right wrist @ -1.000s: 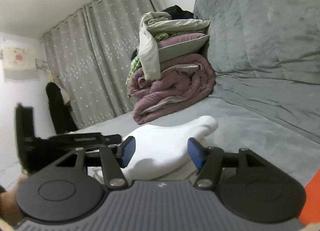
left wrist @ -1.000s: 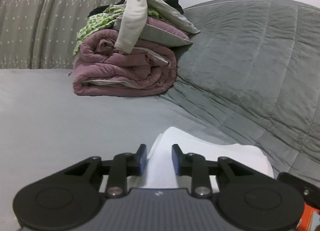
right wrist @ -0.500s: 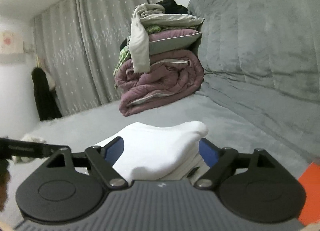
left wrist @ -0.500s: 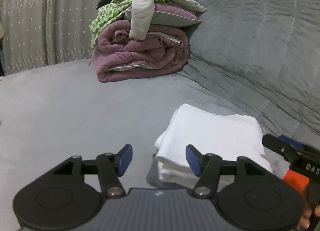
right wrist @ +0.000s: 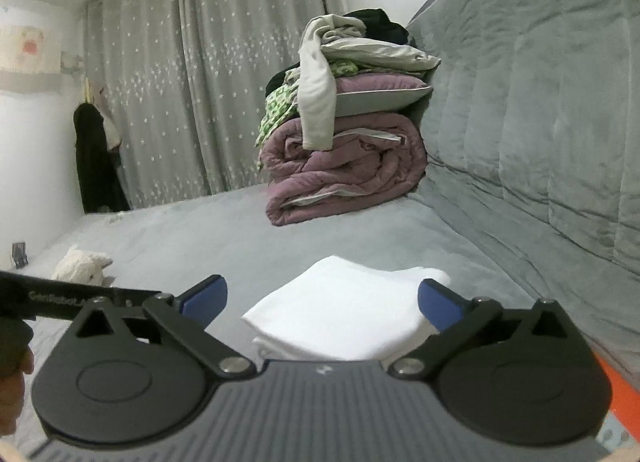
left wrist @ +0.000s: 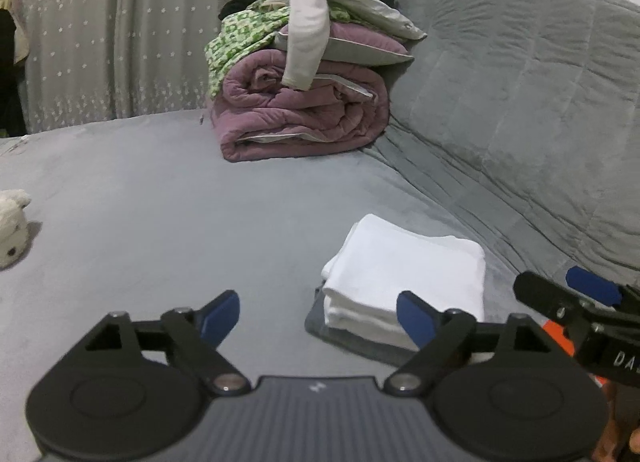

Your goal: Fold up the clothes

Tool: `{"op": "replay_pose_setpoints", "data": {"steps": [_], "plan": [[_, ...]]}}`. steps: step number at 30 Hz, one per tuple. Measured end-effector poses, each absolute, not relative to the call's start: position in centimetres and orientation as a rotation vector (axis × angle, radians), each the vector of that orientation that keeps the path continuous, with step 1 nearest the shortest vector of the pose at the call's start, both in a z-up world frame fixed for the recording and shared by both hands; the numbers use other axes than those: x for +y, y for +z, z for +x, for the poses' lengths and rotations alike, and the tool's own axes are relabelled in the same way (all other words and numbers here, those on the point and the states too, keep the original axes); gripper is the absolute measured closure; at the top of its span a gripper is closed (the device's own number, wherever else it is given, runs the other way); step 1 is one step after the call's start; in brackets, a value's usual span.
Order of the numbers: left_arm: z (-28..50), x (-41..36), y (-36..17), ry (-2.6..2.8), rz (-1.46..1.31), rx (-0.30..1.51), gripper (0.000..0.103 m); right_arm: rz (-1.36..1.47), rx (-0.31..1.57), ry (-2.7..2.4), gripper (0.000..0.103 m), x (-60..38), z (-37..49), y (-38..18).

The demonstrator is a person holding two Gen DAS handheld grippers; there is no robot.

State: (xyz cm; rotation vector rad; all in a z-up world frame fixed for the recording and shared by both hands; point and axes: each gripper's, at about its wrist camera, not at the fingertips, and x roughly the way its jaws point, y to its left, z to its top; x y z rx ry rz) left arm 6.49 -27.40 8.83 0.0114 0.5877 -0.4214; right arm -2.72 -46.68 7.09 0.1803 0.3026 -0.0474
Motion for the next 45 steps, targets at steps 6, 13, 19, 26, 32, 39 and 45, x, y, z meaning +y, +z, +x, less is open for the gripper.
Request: {"op": "replay_pose_setpoints", "data": {"steps": [6,13,19,26,32,39,45], "plan": [[4.9,-26.0,8.4,-0.399,0.011,0.656,0.001,0.132,0.429,-0.172,0.0,-43.4,-3.7,8.3],[3.0,-25.4,7.2,-0.386,0.046,0.71,0.001,0.199,0.497,-0.309,0.0,-42.1,-4.8,7.7],[1.4,-25.2,6.3,-0.373,0.076,0.749,0.001,0.163,0.52,-0.377,0.0,-41.7,-5.6,7.3],[0.8,-26.7,5.9,-0.346,0.109,0.745,0.0,0.162,0.559,-0.425,0.0,-42.6,-6.6,7.0],[0.3,-27.8,5.5,-0.324,0.133,0.746,0.0,0.171,0.578,-0.456,0.0,-43.4,-7.5,6.8],[0.0,-28.5,5.3,-0.329,0.151,0.757,0.0,0.165,0.591,-0.451,0.0,-43.4,-7.7,6.8],[0.0,-28.6,5.5,-0.329,0.157,0.755,0.0,0.164,0.614,-0.452,0.0,-43.6,-7.5,6.5]]}}
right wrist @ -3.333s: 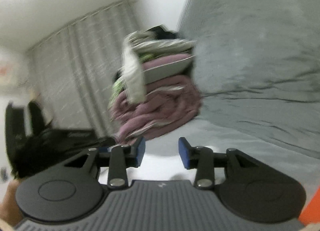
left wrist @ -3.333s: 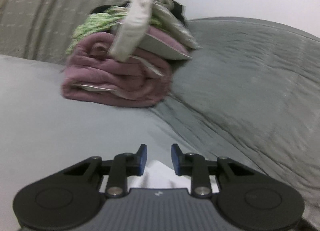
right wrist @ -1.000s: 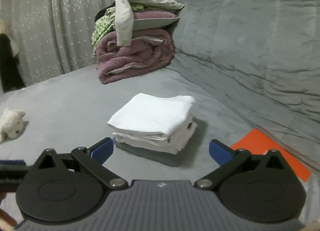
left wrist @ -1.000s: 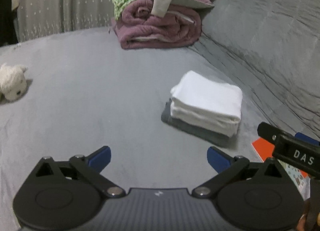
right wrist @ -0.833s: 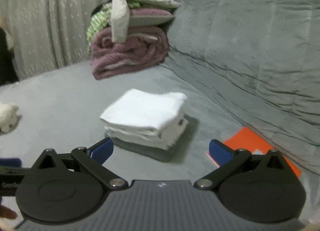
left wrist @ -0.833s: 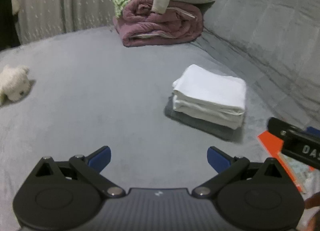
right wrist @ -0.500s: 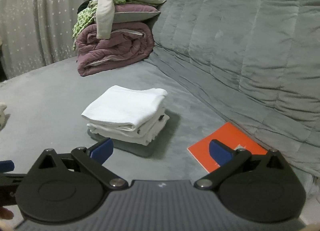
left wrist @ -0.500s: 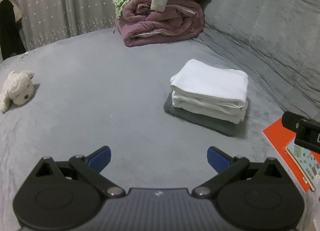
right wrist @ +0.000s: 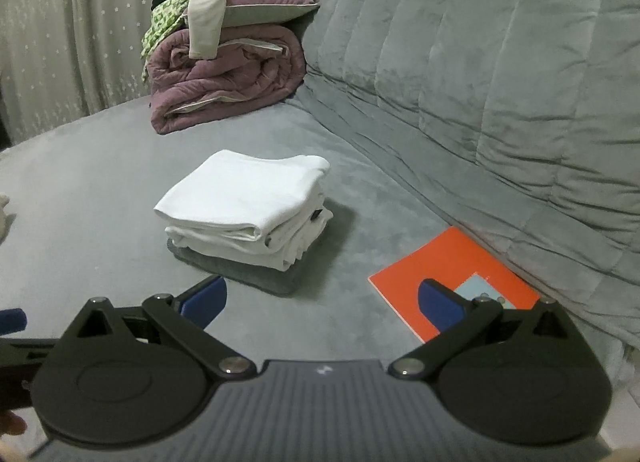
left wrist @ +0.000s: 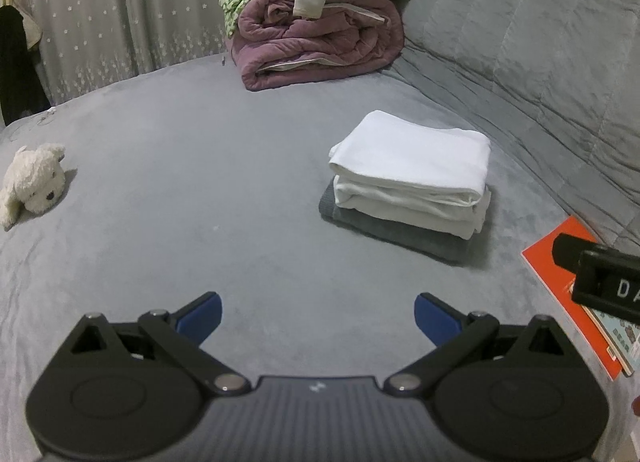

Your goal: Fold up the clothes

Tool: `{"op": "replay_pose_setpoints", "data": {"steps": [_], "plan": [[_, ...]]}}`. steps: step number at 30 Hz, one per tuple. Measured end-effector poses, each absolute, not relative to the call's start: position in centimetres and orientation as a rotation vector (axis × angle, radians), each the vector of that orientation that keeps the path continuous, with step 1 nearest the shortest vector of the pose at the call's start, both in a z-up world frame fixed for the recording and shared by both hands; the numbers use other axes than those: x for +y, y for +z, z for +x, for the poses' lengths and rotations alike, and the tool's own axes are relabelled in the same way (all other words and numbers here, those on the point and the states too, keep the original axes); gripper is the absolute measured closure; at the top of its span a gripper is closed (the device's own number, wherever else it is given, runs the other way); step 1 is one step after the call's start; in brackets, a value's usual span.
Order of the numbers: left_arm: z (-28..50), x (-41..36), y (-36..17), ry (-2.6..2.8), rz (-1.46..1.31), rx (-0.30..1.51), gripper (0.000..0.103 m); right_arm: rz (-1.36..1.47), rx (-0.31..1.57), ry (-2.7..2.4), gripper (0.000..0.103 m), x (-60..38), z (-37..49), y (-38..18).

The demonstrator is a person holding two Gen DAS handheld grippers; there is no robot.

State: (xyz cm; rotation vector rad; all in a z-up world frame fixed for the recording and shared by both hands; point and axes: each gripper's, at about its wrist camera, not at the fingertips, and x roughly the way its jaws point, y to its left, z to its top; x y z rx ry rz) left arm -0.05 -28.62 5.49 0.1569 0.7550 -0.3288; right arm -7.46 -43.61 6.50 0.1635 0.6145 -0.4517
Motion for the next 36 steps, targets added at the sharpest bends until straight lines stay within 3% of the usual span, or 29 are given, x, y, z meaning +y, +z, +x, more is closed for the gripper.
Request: {"op": "replay_pose_setpoints", "data": {"steps": [27,36], "plan": [[-0.1,-29.2,5.8,-0.339,0.168,0.765,0.0,0.164,0.638,-0.449,0.0,-44.2,-6.8,6.2],[-1.5,-25.0,9.1,-0.293,0.177,0.746,0.001,0.122,0.576,-0.417,0.0,-40.3,-7.3,9.3]]}}
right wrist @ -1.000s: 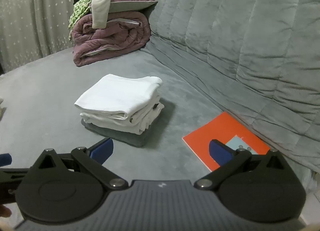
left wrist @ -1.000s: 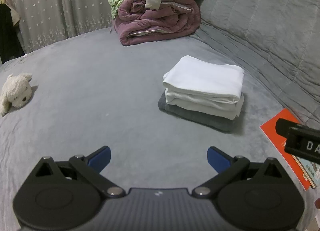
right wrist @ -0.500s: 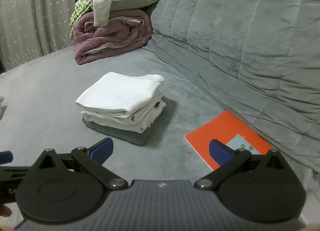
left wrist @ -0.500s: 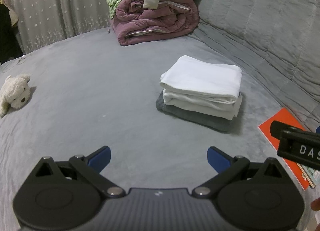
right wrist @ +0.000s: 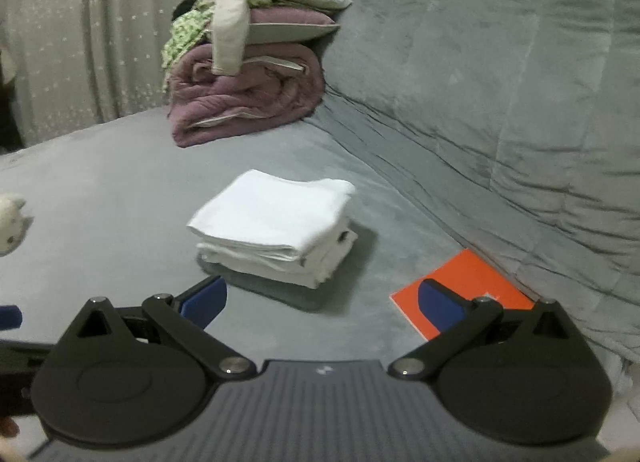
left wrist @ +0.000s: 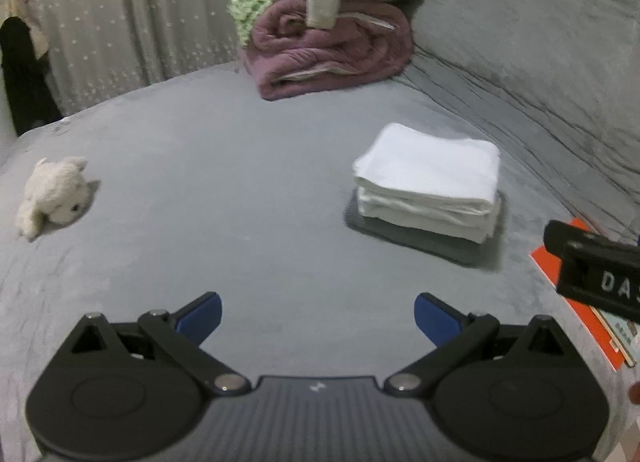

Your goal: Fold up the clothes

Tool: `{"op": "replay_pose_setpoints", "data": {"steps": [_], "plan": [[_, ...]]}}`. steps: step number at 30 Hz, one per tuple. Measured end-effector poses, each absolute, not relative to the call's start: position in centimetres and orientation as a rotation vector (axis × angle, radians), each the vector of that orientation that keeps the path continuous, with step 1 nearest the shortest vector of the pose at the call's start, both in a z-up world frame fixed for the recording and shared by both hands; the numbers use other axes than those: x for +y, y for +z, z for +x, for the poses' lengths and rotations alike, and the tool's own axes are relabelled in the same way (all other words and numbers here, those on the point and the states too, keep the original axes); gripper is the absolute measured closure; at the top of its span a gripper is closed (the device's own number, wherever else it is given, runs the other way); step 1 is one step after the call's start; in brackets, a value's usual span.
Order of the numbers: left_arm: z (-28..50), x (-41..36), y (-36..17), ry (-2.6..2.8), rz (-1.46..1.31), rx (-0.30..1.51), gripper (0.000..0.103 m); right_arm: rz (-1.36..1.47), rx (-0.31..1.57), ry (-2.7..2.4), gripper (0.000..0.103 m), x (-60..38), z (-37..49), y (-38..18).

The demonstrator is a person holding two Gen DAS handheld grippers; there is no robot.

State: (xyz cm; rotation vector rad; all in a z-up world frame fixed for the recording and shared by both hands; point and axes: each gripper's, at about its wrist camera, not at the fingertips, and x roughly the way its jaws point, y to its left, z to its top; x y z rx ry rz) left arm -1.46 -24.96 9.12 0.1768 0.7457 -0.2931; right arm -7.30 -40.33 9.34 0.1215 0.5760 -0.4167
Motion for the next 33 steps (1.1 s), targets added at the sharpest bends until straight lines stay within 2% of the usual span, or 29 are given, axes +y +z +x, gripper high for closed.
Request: {"op": "replay_pose_setpoints", "data": {"steps": [11,22,33], "plan": [[-7.2,-18.6,12.9,-0.278,0.119,0.713,0.001,0.055,0.538,-0.399,0.0,-34.0,-13.2,12.6],[-11.8,-15.6,12.5,-0.317,0.108,0.732,0.0,0.053,0.532,-0.414,0.0,-30.6,-18.0,12.6],[-13.1,-14.6,11.9,-0.335,0.108,0.741,0.001,0.061,0.539,-0.426,0.0,-29.5,-19.4,11.9]]}}
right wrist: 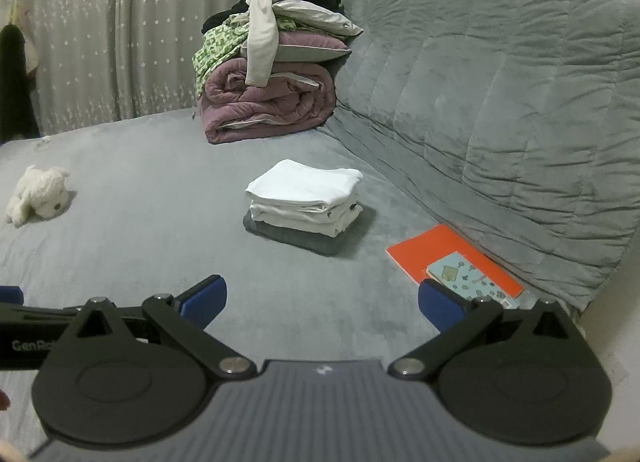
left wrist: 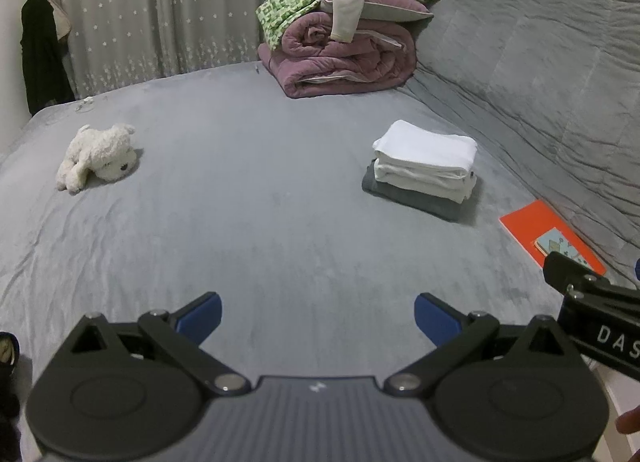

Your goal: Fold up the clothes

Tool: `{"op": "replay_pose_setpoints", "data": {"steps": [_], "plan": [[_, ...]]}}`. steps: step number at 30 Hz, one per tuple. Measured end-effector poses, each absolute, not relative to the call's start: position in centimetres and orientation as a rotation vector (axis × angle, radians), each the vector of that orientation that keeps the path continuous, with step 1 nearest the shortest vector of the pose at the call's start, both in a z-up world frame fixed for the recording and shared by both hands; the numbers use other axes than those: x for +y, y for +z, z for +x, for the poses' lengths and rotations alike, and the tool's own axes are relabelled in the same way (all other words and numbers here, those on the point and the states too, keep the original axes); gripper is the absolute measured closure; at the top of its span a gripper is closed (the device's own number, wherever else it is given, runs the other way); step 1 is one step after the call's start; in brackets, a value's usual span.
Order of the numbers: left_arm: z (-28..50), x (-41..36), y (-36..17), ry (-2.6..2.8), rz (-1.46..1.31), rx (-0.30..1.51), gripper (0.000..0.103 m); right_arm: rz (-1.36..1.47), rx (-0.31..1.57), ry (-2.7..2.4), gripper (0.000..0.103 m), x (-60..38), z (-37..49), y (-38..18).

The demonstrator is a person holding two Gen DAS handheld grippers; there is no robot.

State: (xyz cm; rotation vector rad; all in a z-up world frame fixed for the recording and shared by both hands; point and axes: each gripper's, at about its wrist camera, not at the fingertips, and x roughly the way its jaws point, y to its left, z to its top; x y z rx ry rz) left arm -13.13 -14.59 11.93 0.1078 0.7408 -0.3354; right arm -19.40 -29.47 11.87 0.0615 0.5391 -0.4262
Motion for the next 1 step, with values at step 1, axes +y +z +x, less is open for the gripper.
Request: {"op": "replay_pose_setpoints", "data": {"steps": [1], "plan": [[-13.15,-14.54,11.94,-0.335,0.106,0.74,0.001,0.061,0.539,-0.427,0.0,-29.36,-19.47,11.84]]}}
